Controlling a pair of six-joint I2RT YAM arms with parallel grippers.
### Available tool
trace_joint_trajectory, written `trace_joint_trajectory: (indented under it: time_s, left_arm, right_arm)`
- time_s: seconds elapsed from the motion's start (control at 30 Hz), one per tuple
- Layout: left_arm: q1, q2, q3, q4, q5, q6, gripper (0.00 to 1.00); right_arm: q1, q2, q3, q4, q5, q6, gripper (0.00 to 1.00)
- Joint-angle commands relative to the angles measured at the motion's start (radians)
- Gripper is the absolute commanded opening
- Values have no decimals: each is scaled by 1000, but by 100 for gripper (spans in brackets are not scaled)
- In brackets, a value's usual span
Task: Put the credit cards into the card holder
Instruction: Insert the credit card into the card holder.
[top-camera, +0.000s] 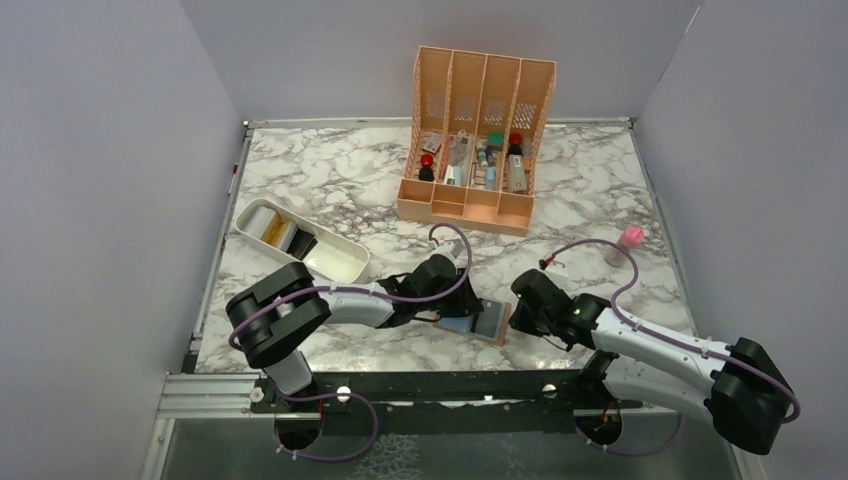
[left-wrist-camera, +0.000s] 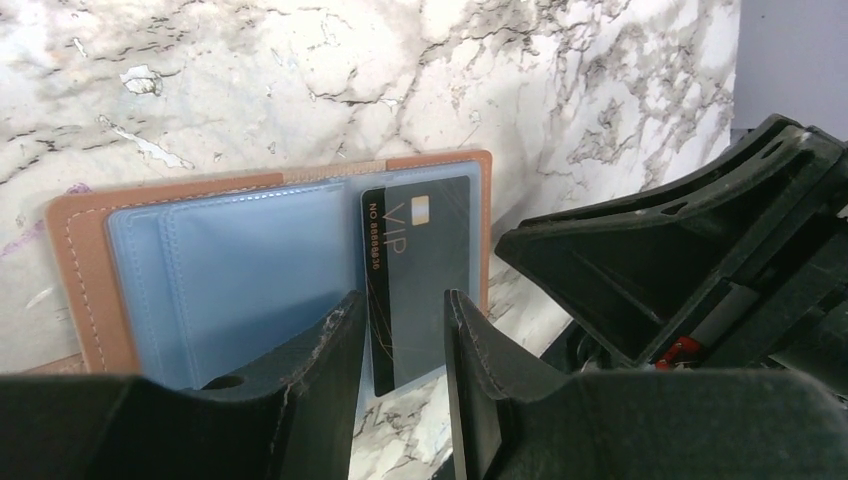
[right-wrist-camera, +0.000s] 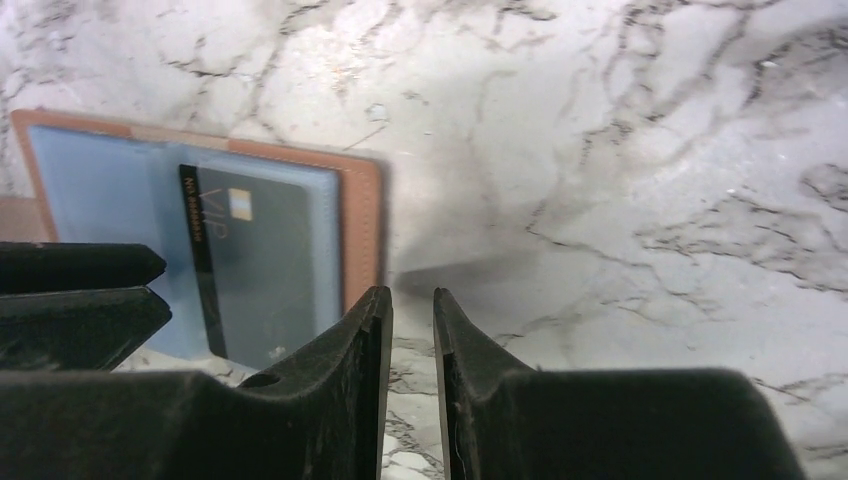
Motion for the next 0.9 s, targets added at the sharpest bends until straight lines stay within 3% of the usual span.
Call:
trace_joint_trajectory:
  time_s: [0.0,0.6,0.87]
  left_arm:
    - [-5,36,36,-5,-3,23,38]
    - [-26,124,82,18,38,12,38]
    - [-30,20,69,16,-6,7,38]
  right_arm:
    - [6,20,23,-71,92,80,27]
    - [6,50,-29,76,37,64,27]
    - [6,45,-26,112,53,24,27]
